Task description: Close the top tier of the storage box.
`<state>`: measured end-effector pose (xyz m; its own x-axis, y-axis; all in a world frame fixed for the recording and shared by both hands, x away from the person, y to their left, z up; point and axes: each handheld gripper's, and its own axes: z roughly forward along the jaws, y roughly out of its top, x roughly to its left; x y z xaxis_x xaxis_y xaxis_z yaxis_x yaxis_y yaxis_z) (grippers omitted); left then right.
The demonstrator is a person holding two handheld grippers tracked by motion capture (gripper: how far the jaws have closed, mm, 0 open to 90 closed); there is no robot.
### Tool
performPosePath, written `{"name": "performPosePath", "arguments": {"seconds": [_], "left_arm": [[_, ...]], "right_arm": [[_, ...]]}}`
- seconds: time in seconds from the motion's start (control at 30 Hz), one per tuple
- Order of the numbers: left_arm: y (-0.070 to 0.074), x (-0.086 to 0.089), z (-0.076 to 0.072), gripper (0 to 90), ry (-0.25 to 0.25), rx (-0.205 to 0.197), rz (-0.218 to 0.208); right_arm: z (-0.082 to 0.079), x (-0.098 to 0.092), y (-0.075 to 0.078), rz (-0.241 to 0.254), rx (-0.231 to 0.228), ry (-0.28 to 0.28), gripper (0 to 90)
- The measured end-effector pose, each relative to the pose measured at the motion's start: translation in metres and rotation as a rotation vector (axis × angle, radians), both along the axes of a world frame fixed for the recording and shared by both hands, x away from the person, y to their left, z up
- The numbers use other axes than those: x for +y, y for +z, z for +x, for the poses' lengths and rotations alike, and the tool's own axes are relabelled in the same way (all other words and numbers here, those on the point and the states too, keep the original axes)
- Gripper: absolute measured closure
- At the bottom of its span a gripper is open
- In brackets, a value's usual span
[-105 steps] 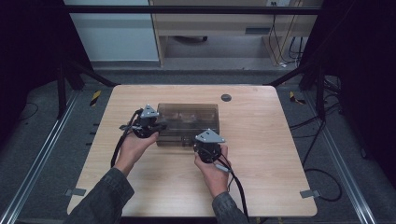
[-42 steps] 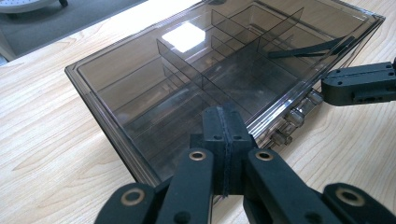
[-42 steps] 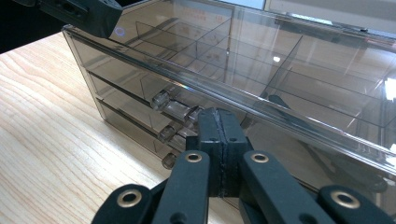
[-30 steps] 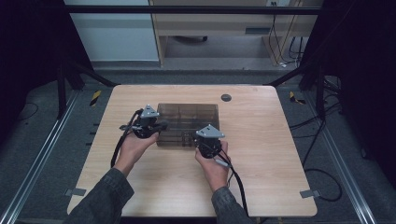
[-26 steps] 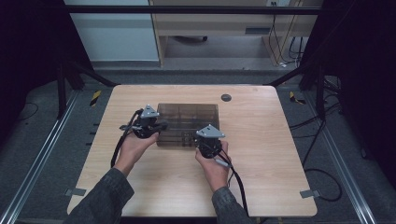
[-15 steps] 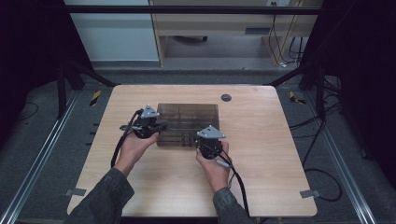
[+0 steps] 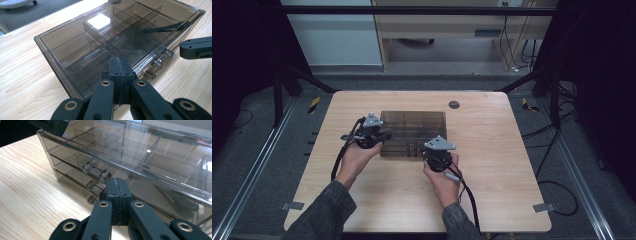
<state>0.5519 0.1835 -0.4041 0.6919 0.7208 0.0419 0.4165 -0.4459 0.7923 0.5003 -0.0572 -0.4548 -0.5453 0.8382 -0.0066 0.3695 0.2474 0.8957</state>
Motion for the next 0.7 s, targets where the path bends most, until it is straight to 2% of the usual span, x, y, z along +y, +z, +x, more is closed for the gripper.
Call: {"name": "performPosePath", "arguments": {"seconds": [0.2, 0.4, 0.7], "left_arm": [[0.000, -0.001, -0.001, 89.4, 0.005, -0.004, -0.001], [0.002, 0.001, -0.006, 89.4, 0.004, -0.020, -0.035], [0.010, 0.000, -0.014, 89.3, -0.005, -0.042, -0.036]], "right_arm": [[-0.005, -0.002, 0.004, -0.001, 0.001, 0.013, 90.0], [-0.010, -0.007, 0.007, -0.008, 0.001, 0.021, 90.0], [-0.014, -0.013, 0.018, -0.003, -0.009, 0.024, 90.0]]}}
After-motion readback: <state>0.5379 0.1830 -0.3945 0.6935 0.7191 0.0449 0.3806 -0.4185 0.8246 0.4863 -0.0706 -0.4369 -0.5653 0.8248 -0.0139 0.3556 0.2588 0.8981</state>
